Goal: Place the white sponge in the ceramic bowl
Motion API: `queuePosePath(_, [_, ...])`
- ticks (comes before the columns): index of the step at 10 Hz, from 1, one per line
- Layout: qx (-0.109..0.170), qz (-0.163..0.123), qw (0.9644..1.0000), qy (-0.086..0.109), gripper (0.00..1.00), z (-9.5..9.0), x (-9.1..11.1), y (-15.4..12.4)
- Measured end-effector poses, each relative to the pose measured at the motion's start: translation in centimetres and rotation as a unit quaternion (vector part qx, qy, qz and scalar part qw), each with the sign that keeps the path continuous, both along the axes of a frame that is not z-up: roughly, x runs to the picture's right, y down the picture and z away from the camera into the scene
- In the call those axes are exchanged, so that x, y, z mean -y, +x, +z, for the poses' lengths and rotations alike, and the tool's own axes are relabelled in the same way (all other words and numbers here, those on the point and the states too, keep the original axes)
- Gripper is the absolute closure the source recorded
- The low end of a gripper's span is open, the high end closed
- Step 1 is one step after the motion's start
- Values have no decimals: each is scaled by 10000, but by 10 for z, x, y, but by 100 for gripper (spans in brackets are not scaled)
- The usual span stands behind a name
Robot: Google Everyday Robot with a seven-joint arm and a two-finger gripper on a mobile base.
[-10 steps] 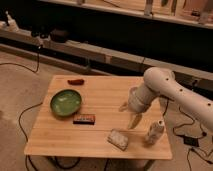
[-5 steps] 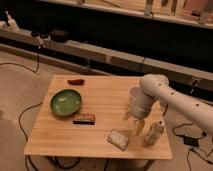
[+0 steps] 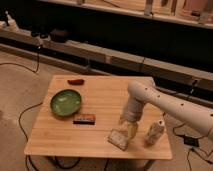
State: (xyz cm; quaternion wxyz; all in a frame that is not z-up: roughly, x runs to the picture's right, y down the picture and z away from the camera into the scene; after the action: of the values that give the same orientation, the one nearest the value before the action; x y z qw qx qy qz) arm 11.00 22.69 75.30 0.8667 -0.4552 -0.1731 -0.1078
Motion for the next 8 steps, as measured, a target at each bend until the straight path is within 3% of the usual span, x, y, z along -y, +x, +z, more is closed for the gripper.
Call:
queuePosePath(1, [-148,-206,9997,71,35,5,-7,1])
queuePosePath(3, [-368,-279,9989,91,35,9,-16,2])
queuePosePath(6, [-590,4,9982,-132,35,10,-32,-7])
queuePosePath(8, [-699,77,9974,-182,35,15,-39,-6])
